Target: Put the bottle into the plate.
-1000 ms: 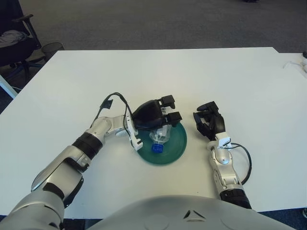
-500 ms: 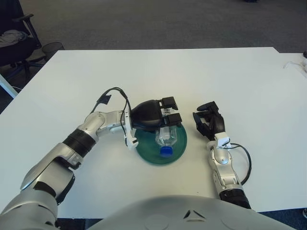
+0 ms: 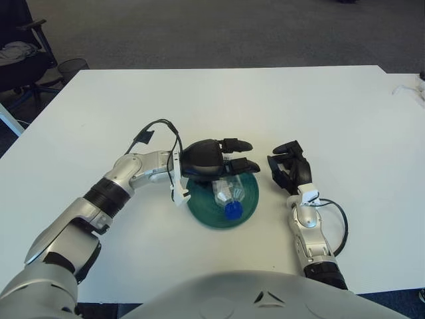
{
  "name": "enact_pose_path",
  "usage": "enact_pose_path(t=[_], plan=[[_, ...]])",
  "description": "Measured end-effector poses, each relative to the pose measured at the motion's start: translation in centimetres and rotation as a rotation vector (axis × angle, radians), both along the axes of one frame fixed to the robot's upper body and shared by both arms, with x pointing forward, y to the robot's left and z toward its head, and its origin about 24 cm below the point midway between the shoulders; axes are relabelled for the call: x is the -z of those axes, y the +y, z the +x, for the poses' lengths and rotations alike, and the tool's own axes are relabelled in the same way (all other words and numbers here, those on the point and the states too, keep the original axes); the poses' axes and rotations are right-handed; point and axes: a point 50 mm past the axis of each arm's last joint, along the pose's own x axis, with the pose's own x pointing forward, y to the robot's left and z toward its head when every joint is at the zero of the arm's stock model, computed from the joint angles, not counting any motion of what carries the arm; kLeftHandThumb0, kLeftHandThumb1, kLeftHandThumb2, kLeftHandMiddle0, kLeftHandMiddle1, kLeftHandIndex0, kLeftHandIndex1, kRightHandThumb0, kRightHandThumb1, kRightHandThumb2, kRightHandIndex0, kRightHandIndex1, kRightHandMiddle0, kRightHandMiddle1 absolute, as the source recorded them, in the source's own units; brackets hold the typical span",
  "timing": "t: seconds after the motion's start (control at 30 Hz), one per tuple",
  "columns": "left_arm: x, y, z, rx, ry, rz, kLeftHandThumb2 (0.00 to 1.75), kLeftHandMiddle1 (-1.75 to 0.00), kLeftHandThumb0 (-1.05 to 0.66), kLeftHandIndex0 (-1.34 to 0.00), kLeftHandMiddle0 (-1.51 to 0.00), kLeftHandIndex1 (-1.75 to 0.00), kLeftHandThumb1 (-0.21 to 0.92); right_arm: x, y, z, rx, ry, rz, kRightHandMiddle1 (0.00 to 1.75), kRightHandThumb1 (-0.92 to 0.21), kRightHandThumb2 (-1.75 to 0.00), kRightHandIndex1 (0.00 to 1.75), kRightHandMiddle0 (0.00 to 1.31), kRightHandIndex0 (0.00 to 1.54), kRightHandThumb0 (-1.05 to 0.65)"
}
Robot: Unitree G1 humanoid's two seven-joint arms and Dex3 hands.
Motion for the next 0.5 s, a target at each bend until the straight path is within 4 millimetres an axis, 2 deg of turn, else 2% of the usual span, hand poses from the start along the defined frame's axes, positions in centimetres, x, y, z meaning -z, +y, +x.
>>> enact_pose_path(t=[0.5], plan=[[-0.56, 0.38, 0.59, -0.035, 0.050, -0.046, 1.00, -0.02, -0.91, 0.00, -0.25, -0.53, 0.92, -0.02, 0.01, 0.00, 0.010, 0.000, 0.000, 1.66, -0.91, -0.38, 1.36, 0.31, 0.36, 0.00]])
